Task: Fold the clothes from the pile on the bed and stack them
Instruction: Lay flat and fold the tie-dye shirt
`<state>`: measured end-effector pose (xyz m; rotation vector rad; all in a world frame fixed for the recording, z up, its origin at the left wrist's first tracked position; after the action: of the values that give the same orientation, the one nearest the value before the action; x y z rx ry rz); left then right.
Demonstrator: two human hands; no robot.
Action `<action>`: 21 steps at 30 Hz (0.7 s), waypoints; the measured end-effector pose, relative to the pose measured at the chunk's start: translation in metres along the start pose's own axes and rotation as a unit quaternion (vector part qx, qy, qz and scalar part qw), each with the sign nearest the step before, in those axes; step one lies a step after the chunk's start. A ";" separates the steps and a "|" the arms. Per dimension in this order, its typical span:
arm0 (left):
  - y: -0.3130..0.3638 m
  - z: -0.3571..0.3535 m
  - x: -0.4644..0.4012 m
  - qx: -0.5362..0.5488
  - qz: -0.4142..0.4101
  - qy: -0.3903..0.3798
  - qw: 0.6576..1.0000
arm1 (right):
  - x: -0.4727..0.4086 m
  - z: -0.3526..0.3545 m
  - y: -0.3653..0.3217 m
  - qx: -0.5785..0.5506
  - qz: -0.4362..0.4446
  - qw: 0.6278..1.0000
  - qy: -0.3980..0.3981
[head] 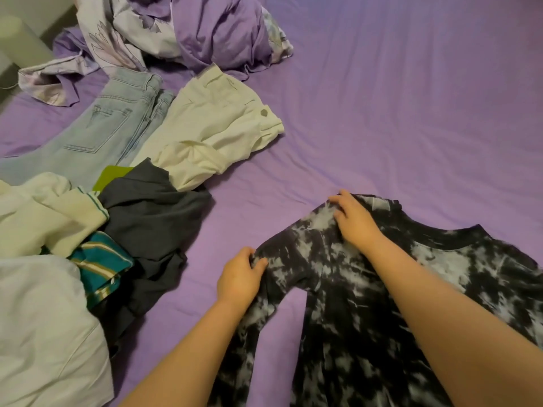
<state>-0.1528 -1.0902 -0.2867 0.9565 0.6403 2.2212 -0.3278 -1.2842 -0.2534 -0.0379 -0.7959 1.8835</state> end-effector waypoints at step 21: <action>-0.129 0.049 0.133 0.080 0.164 -0.217 0.959 | 0.153 -0.154 -0.089 0.316 0.132 0.925 -0.168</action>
<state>-0.1416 -0.8988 -0.2780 1.6780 0.4870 2.1451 -0.2680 -1.0583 -0.2764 0.6233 -0.3784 2.3643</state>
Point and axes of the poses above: each hand's wrist, its own x-axis away from the middle knuckle, its own z-axis out of the back of the hand, y = z × x, the point moved 9 cm from there along -x, towards the middle knuckle, and after that the axes turned 5 degrees about x, right-handed, at the moved point
